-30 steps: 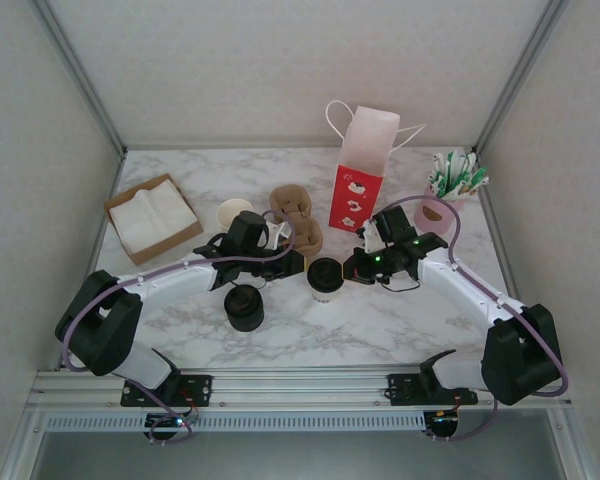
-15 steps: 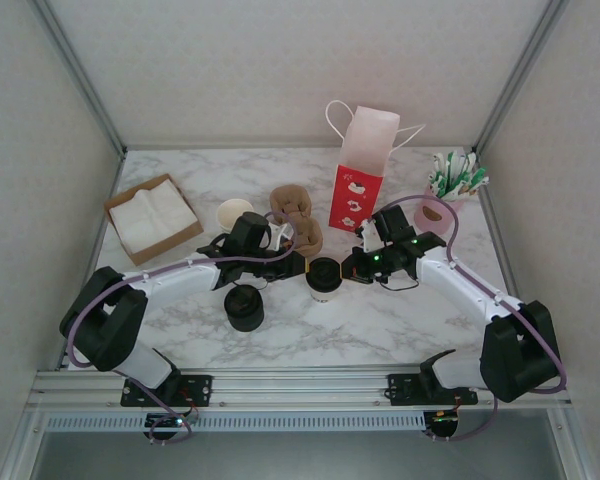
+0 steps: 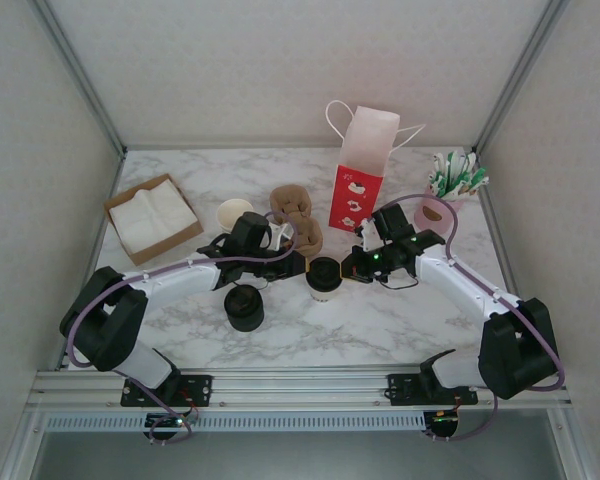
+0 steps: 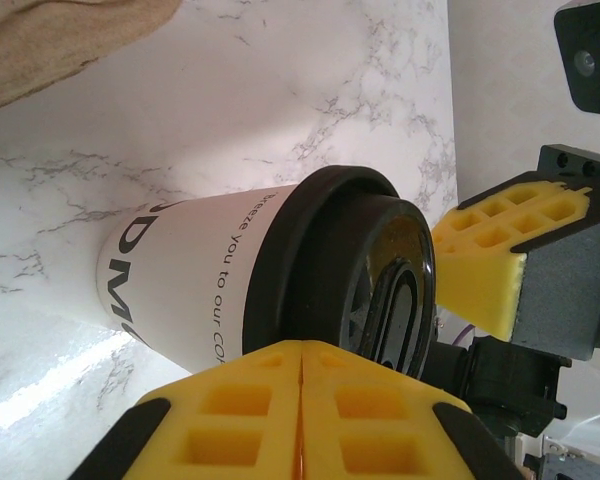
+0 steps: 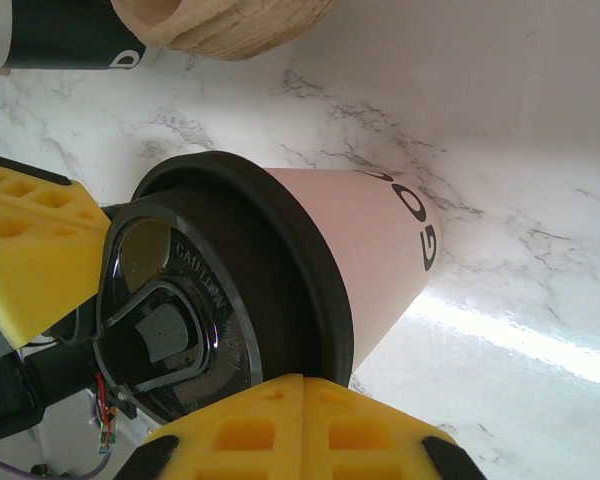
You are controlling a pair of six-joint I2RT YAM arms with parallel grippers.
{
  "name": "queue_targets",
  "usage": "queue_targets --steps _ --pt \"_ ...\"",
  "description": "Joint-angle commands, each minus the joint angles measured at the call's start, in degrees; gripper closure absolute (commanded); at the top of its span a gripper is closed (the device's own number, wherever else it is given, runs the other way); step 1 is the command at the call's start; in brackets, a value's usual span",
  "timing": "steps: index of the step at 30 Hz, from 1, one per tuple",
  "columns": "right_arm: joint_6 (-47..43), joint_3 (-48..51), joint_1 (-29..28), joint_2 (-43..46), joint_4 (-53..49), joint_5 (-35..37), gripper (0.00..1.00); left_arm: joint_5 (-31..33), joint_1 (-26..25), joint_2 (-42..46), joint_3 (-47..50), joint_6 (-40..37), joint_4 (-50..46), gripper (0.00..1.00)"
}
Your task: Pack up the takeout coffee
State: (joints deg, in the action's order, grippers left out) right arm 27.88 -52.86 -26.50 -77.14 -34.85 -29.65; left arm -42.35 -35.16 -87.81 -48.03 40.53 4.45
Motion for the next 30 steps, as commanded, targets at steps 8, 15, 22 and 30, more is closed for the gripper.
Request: queue_targets --steps 8,15,22,30 --pt "-1.68 -5.42 -0.71 2.02 -6.1 3.8 0.97 1.92 -1.89 1.65 -2.63 -0.04 -2.25 0.87" --pt "-2.51 -6.6 -0.74 3.82 -8.54 4.83 0.9 3.04 -1.91 2.89 -4.29 -0.27 -4.18 0.81" --pt "-3.43 -7.24 -0.71 5.16 -11.45 7.79 0.86 4.4 -1.92 4.5 -6.37 -1.33 -6.92 0.73" --pt "-4.65 -8.9 -0.68 8.69 -15.02 9.3 0.66 8.87 -1.84 10.62 -7.33 -2.26 -9.61 0.52"
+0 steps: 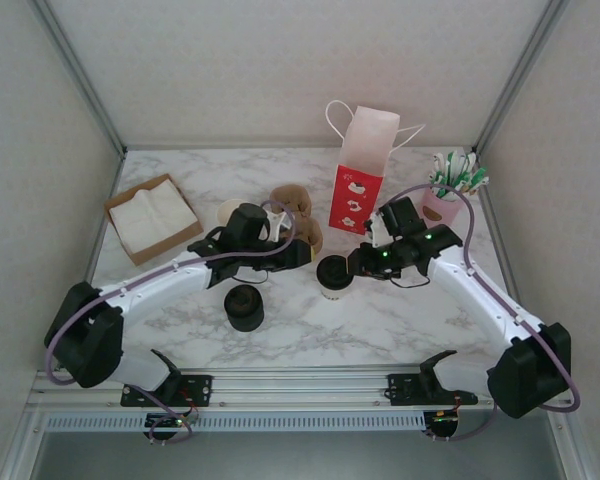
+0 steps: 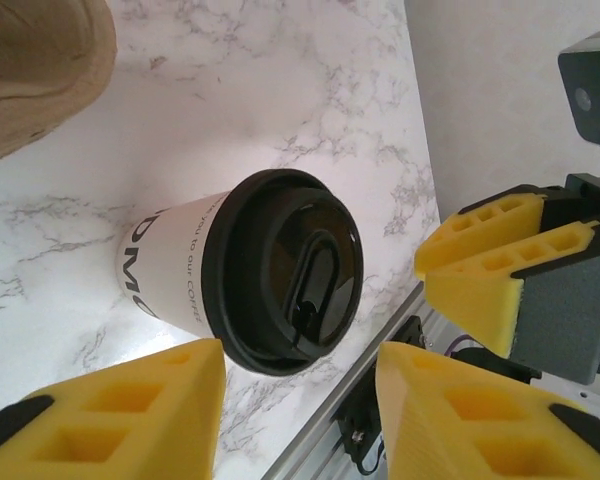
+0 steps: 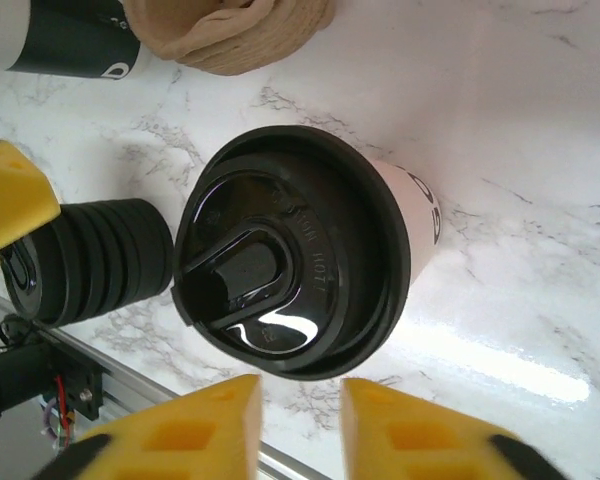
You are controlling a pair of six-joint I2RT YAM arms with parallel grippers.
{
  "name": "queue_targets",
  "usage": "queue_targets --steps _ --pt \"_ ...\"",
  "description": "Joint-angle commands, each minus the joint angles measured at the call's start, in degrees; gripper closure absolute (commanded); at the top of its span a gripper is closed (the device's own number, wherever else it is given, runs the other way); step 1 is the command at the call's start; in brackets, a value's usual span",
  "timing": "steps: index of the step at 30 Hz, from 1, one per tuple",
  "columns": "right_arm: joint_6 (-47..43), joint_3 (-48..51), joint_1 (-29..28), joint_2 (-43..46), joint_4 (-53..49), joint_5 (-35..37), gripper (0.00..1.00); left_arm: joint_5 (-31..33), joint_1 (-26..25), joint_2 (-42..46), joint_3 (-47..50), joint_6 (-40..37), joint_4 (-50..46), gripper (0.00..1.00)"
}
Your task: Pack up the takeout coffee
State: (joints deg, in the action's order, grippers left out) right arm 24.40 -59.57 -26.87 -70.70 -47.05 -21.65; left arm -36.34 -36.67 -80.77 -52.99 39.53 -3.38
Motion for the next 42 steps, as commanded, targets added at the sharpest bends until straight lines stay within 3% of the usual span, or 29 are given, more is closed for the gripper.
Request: queue_targets --steps 1,8,15,19,29,36,42 --pt "-1.31 -2.3 -0.37 2.94 -3.24 1.21 0.62 4.06 -0.34 4.75 -2.63 -1.46 -2.74 0.5" --pt "-2.41 -4.86 -0.53 8.14 -8.55 1.51 0.32 9.15 -0.6 14.51 -2.44 -1.34 -6.67 0.39" --pt "-2.52 -6.46 -0.49 12.05 -14.43 3.92 0.01 16.65 -0.64 24.87 0.11 -2.44 -11.55 0.19" --pt "-1.79 -6.78 -0.55 14.11 -17.49 5.78 0.01 19.86 -0.58 29.18 1.7 -1.87 -12.3 0.0" --pt "6.46 -11.78 -0.45 14.68 -23.58 20.18 0.01 22.61 -0.6 29.35 -1.4 -1.56 -15.61 0.0" --pt "4.83 -22.34 -0.29 9.12 -23.79 18.93 0.01 24.78 -0.41 23.71 -6.22 -2.64 -16.93 0.0" --pt "-0.07 -30.5 -0.11 5.48 -19.35 11.95 0.05 22.91 0.52 13.47 -15.78 -5.72 -16.66 0.0"
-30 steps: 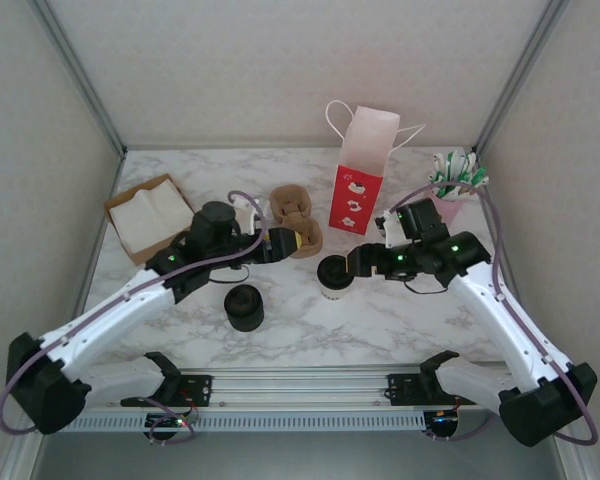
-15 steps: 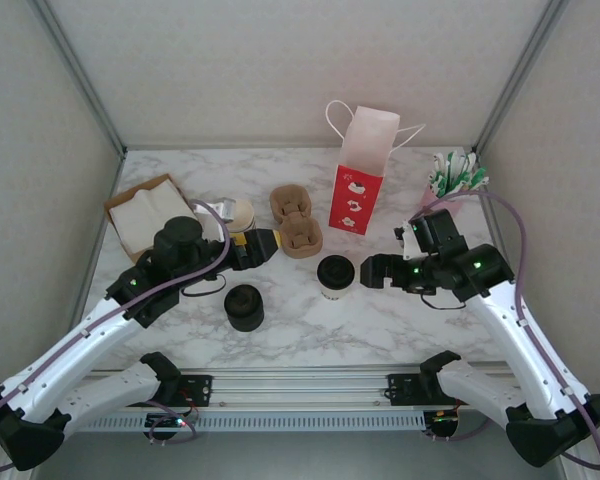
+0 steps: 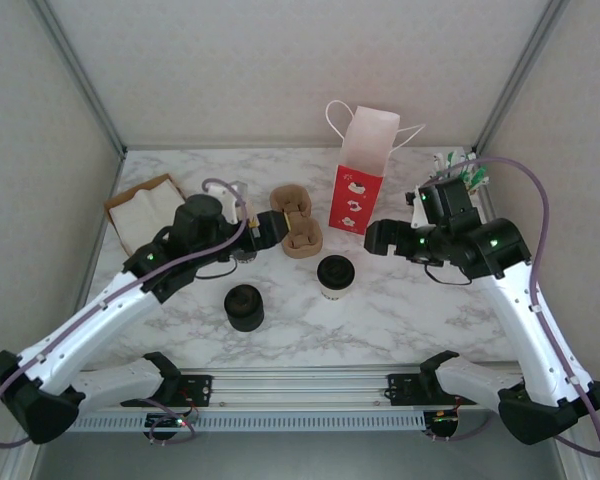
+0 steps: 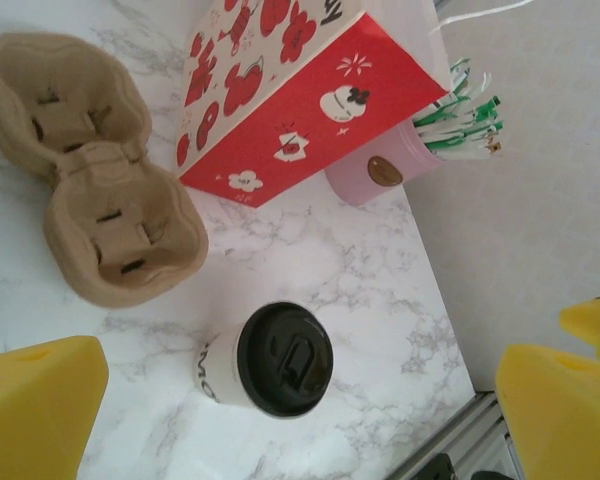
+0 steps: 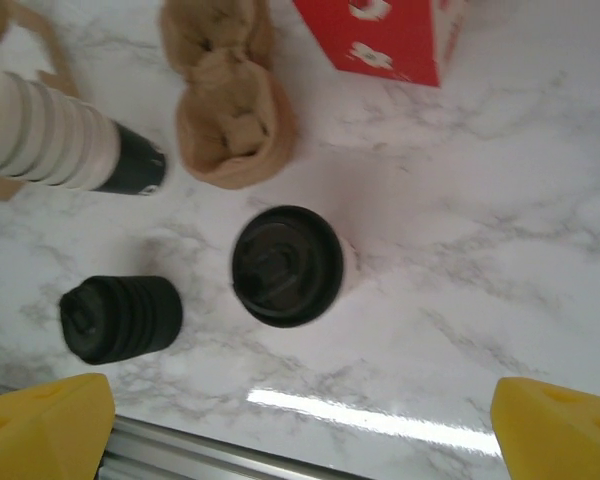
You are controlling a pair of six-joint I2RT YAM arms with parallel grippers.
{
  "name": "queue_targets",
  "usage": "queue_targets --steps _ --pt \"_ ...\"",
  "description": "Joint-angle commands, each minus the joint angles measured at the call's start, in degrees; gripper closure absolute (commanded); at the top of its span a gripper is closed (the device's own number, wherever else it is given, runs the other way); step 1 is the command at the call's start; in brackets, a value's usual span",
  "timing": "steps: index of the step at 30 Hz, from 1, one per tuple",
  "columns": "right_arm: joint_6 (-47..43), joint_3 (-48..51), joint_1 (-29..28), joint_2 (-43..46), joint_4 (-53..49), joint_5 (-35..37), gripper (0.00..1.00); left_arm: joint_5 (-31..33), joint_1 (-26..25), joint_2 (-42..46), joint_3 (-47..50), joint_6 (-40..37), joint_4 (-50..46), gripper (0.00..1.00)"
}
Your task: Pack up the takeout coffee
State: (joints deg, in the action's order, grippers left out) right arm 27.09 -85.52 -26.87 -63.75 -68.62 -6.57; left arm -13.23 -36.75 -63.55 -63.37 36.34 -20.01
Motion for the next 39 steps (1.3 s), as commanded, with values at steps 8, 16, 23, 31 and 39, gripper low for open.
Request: queue_targets --steps 8,16,23,31,39 --pt "-5.39 -14.8 0.14 -8.59 -2.36 7.72 0.13 -6.32 1.42 -22.24 -23.76 -4.32 0.52 0.03" --pt "-9.18 -15.39 3.21 -9.28 -2.67 9.38 0.12 -12.34 2.48 -41.11 -42.06 -3.42 0.65 0.04" --pt "-9.44 -11.2 6.81 -7.57 -0.32 4.62 0.11 -15.72 3.35 -53.46 -54.12 -2.6 -1.16 0.01" --pt "-10.02 -9.47 9.16 -7.3 0.34 2.2 0.1 -22.35 2.86 -59.31 -58.97 -0.07 1.04 0.01" --pt "-10.07 -11.52 10.88 -8.88 -0.45 1.5 0.1 -28.22 -0.96 -59.8 -57.65 4.27 7.38 0.0"
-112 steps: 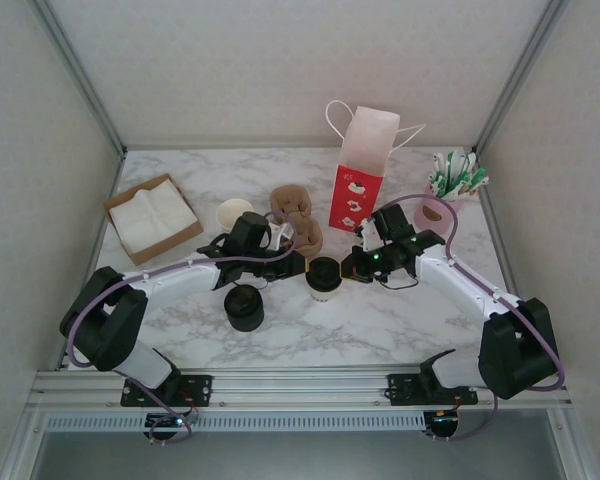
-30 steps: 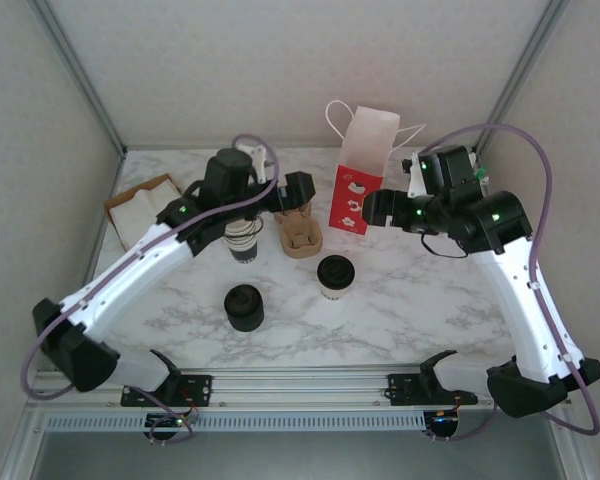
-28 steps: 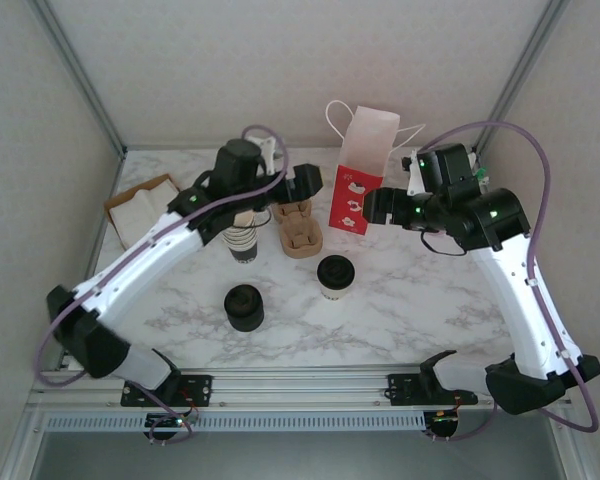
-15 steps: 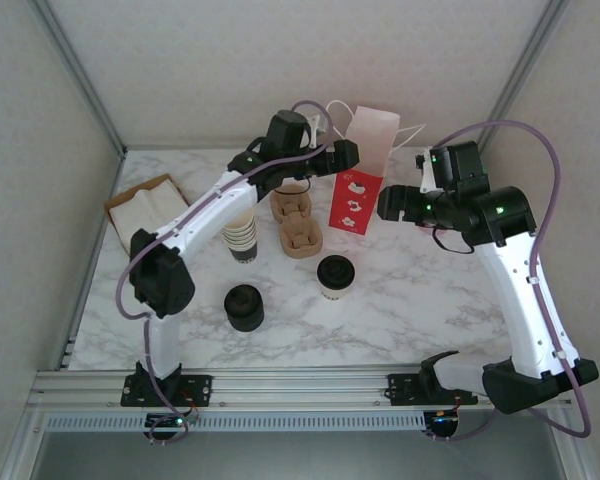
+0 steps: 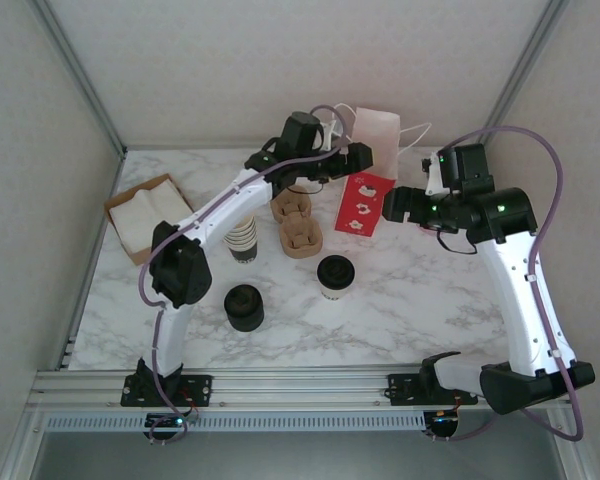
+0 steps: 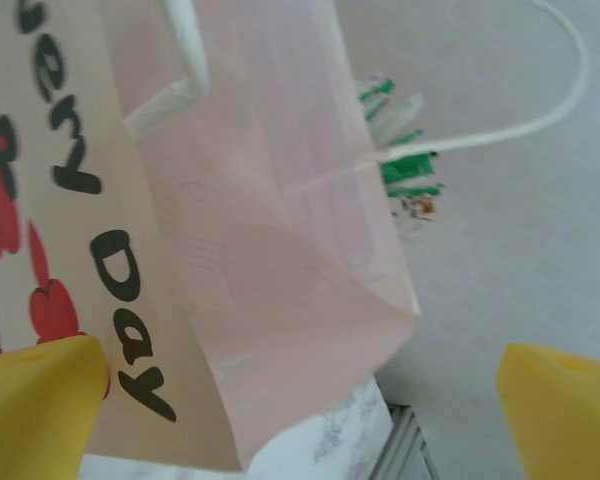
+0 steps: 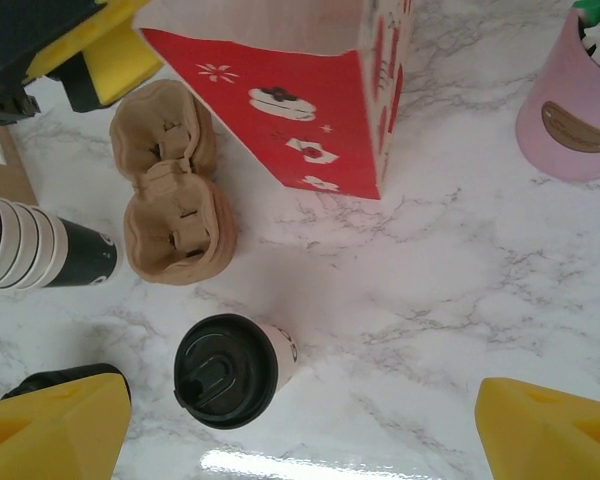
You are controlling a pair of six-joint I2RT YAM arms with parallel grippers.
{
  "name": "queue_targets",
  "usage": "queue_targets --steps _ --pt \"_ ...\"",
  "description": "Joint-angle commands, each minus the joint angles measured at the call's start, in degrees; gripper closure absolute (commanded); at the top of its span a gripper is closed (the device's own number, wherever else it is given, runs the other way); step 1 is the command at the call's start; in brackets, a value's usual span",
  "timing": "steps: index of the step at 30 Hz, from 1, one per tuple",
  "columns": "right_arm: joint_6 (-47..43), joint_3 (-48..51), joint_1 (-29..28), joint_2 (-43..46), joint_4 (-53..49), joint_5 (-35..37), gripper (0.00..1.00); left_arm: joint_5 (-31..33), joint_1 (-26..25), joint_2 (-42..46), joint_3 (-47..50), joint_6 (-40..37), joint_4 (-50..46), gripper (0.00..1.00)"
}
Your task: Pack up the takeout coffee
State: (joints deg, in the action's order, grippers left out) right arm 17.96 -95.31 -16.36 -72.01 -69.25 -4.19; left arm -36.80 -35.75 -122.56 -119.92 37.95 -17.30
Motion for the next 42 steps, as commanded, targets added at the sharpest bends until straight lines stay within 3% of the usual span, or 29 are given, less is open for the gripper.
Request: queue_targets --steps 1,6,11,28,35,42 --pt "-1.03 -2.19 0.43 -0.97 -0.04 -0.87 0.1 -5.29 -2.57 -1.05 -1.11 3.35 5.52 0.0" --pt "-1.37 -4.26 0.48 -2.72 -0.95 0.14 0.11 -4.57 -3.8 0.39 0.04 2.69 5.39 0.0" --pt "-1.78 -7.16 0.46 -4.95 -2.26 1.71 0.13 -0.41 -2.94 8.13 9.51 0.14 5.78 0.0" --pt "-6.91 -28.61 -0.05 -25.11 -5.95 -1.88 0.45 9.09 1.21 31.15 26.5 -8.26 2.26 0.0" --pt "-10.15 -39.5 -3.11 -35.58 -12.8 4.59 0.5 15.01 1.4 41.0 36.05 -9.19 3.58 0.0" --pt "-10.99 -40.04 -5.26 -39.16 -13.32 9.52 0.55 22.13 1.47 48.96 48.35 -6.61 8.59 0.0"
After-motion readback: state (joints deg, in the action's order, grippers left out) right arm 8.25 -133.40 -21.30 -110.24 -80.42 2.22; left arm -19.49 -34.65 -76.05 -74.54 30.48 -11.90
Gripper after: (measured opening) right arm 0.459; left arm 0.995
